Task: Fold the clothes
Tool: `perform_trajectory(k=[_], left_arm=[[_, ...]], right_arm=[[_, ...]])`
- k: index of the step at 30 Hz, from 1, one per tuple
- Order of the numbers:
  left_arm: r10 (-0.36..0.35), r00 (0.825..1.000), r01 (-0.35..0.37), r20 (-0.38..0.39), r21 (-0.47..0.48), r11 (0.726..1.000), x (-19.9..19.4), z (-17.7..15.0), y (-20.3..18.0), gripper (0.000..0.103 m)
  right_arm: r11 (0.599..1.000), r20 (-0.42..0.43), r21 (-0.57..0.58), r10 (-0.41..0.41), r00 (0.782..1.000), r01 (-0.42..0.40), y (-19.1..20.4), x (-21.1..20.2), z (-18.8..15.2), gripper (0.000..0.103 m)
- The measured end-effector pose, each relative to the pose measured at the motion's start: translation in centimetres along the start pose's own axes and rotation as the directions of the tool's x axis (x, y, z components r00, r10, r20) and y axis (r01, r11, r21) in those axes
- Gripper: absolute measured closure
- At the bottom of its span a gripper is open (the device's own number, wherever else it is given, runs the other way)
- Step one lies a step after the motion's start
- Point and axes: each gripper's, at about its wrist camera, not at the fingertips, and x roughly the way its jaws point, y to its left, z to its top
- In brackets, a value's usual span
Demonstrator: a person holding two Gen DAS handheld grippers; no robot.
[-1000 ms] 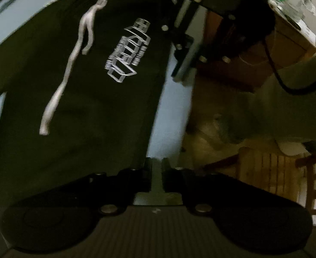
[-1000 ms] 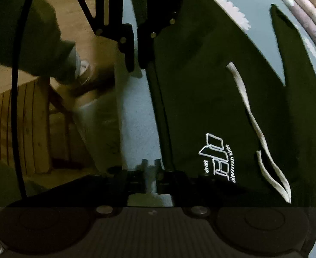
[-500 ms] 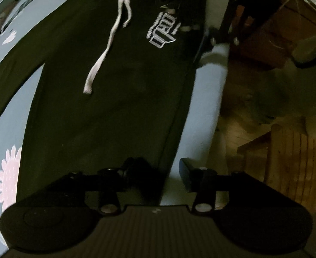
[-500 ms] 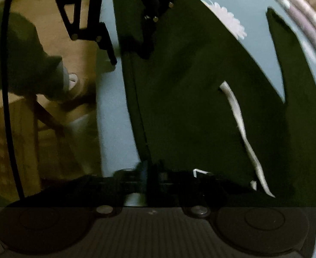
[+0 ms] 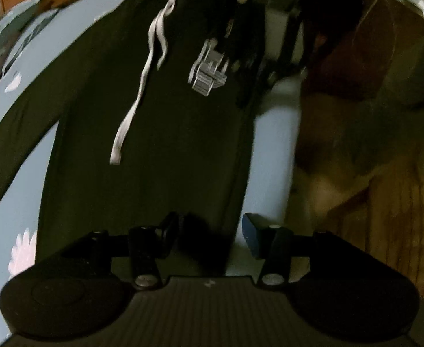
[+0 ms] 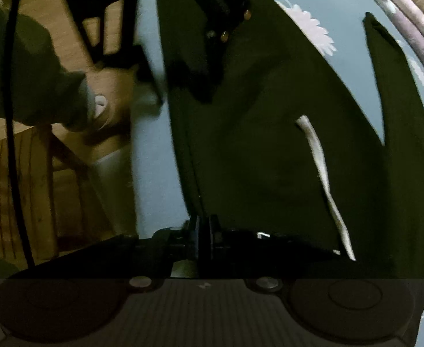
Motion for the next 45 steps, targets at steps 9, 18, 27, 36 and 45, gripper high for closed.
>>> perform_trajectory(k=[9,18,27,36,45], left_arm=[[0.036,0.998,-0.034,0.06,-0.034,0.999,1.8,2.1,0.0,0.05],[-0.009,0.997,0.025,0.079,-0.199,0.98,0.6,1.1,3.6,0.05],[0.004,0.997,0.004,0.081,-0.101,0.995,1.8,2.0,1.9,0.077],[-0.081,0.995,0.088,0.058,-0.134,0.987,0.9,1.2,2.9,0.099],[-0.246,0.969,0.239,0.004,-0.256,0.937,0.9,0.0,3.7,0.101]], right_arm=[[1.0,0.014,-0.01,-0.028,1.0,0.028,0.4,-0.4,-0.6,0.072],[0.981,0.025,-0.024,-0.191,0.981,0.192,0.9,0.1,-0.6,0.068],[0.968,0.033,0.011,-0.25,0.968,0.25,0.4,-0.3,-0.6,0.062],[0.981,-0.045,0.042,-0.186,0.981,0.188,0.7,1.0,-1.2,0.1],[0.989,-0.049,0.134,-0.055,0.997,0.061,0.8,0.0,-1.2,0.1]])
